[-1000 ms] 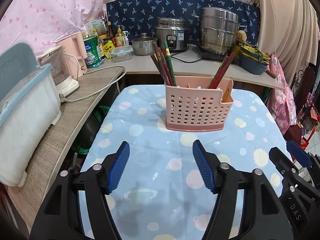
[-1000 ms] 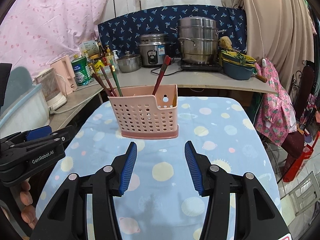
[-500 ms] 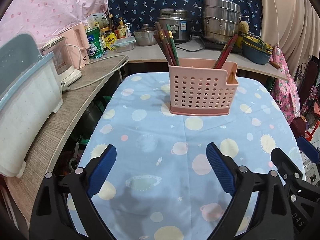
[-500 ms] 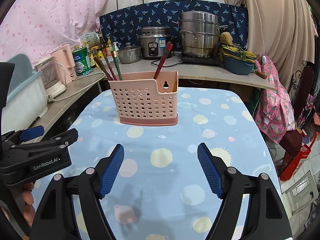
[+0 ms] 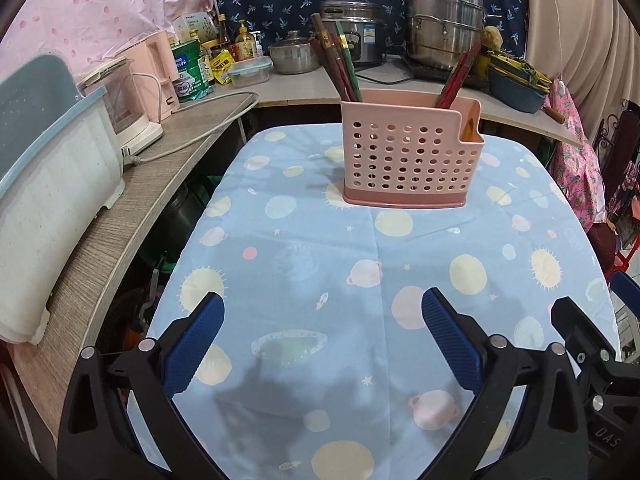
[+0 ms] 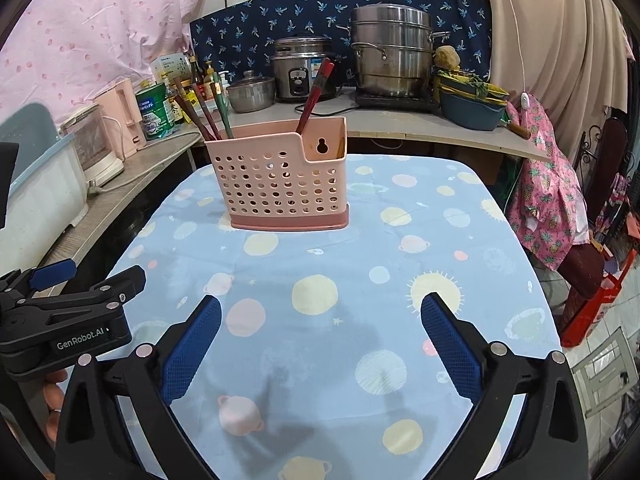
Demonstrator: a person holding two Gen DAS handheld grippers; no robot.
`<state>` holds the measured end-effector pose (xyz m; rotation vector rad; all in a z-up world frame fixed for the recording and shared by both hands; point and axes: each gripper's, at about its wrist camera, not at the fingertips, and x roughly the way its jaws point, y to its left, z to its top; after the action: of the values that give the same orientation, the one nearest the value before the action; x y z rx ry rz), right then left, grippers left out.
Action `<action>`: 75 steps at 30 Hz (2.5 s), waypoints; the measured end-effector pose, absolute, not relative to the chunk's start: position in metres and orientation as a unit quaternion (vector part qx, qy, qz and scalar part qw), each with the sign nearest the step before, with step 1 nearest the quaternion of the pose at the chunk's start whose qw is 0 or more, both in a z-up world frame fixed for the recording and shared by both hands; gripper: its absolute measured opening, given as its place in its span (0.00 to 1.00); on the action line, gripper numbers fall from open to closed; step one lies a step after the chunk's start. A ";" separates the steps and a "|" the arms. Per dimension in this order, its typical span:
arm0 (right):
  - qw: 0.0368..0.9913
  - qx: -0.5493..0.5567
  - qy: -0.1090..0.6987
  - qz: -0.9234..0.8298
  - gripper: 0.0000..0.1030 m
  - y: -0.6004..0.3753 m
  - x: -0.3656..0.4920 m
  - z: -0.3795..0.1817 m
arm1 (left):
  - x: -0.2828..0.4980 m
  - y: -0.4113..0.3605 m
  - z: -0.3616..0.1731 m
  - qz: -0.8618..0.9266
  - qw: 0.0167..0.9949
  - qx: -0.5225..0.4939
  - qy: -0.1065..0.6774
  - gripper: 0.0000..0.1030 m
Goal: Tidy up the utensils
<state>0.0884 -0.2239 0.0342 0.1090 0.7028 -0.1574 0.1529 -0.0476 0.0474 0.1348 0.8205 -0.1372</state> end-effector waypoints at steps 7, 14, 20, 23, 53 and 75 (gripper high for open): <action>0.932 0.055 0.349 -0.079 0.94 -0.225 0.090 0.031 | 0.152 -0.049 0.046 -0.070 0.910 0.066 0.404 0.93; 0.931 0.055 0.352 -0.077 0.94 -0.224 0.092 0.029 | 0.153 -0.051 0.047 -0.070 0.911 0.064 0.402 0.93; 0.931 0.056 0.353 -0.076 0.94 -0.225 0.094 0.029 | 0.154 -0.053 0.049 -0.072 0.911 0.065 0.400 0.93; 0.931 0.059 0.353 -0.078 0.94 -0.226 0.095 0.028 | 0.156 -0.054 0.050 -0.073 0.912 0.064 0.399 0.93; 0.929 0.060 0.355 -0.082 0.94 -0.229 0.105 0.027 | 0.168 -0.054 0.053 -0.065 0.921 0.062 0.379 0.93; 0.931 0.056 0.349 -0.086 0.94 -0.234 0.126 0.034 | 0.183 -0.061 0.057 -0.069 0.924 0.060 0.371 0.93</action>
<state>0.1260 -0.2337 0.0345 0.1147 0.7154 -0.1750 0.1830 -0.0607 0.0573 0.1240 0.7603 -0.1426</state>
